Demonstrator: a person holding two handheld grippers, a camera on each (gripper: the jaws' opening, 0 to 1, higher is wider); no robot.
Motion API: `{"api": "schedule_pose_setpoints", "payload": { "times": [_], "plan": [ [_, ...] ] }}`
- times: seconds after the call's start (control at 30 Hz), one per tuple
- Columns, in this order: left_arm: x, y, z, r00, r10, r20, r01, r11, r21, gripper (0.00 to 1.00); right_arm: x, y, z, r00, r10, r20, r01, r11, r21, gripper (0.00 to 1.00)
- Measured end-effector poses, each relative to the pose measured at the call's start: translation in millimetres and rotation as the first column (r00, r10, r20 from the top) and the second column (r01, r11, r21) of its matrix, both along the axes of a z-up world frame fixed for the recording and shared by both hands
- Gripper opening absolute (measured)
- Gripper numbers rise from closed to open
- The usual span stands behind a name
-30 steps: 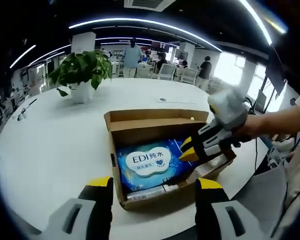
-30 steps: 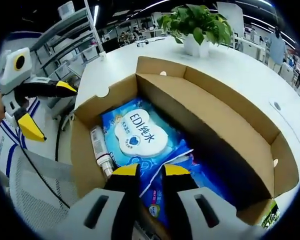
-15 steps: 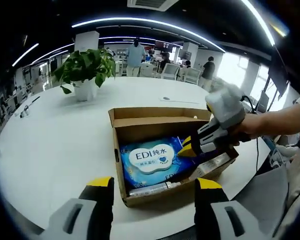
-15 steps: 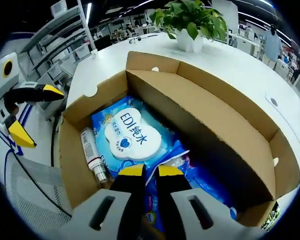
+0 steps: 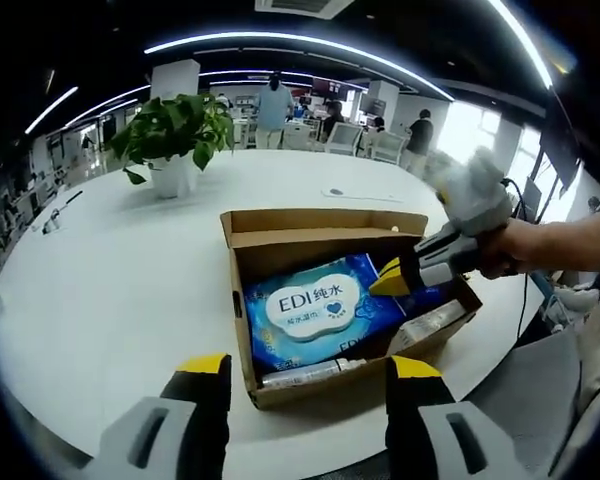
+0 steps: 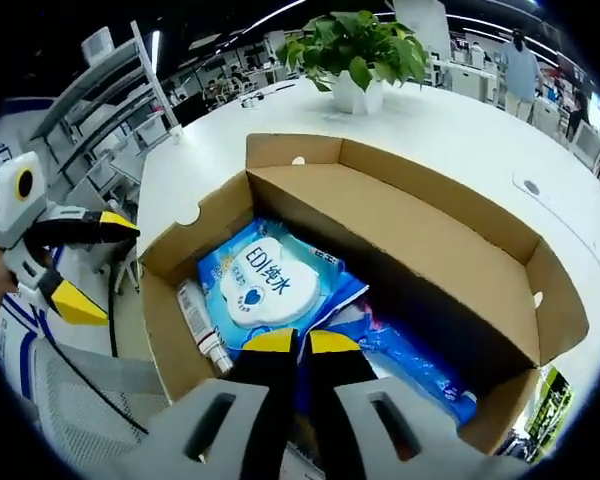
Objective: Operate the shoe box by opening the lid, removing the specified soft item, and placing it in the target area until the item is outside and the box remains undamaged.
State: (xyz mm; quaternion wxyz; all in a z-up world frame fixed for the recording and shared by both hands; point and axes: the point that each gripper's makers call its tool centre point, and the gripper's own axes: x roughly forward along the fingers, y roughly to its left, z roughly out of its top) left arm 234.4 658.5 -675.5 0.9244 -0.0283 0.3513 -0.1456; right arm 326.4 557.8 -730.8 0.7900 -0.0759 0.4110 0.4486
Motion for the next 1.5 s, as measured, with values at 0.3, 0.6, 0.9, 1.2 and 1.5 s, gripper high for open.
{"api": "schedule_pose_setpoints", "payload": {
  "times": [0.3,0.6,0.9,1.2,1.5],
  "plan": [
    [6.8,-6,-2.3,1.0,-0.026,-0.009,0.026,1.0,0.012,0.6,-1,-16,19.0,0.999,-0.039,0.029,0.038,0.999,0.021,0.0],
    [24.1,-14,-8.8,0.998,-0.064,-0.028,0.065,0.997,0.04,0.49,-3,-37,30.7,0.996,-0.078,0.048,0.077,0.997,0.031,0.0],
    [40.8,-19,-34.0,0.991,-0.065,-0.118,0.071,0.996,0.047,0.36,-5,-51,33.1,0.994,-0.087,0.071,0.086,0.996,0.015,0.0],
    [50.9,-27,-56.8,0.969,-0.083,-0.233,0.088,0.996,0.011,0.33,-4,-64,25.1,0.993,-0.083,0.087,0.086,0.996,-0.022,0.0],
    [57.0,-36,-67.5,0.948,-0.109,-0.3,0.094,0.993,-0.066,0.27,-4,-72,17.4,0.993,-0.097,0.066,0.099,0.995,-0.03,0.0]
  ]
}}
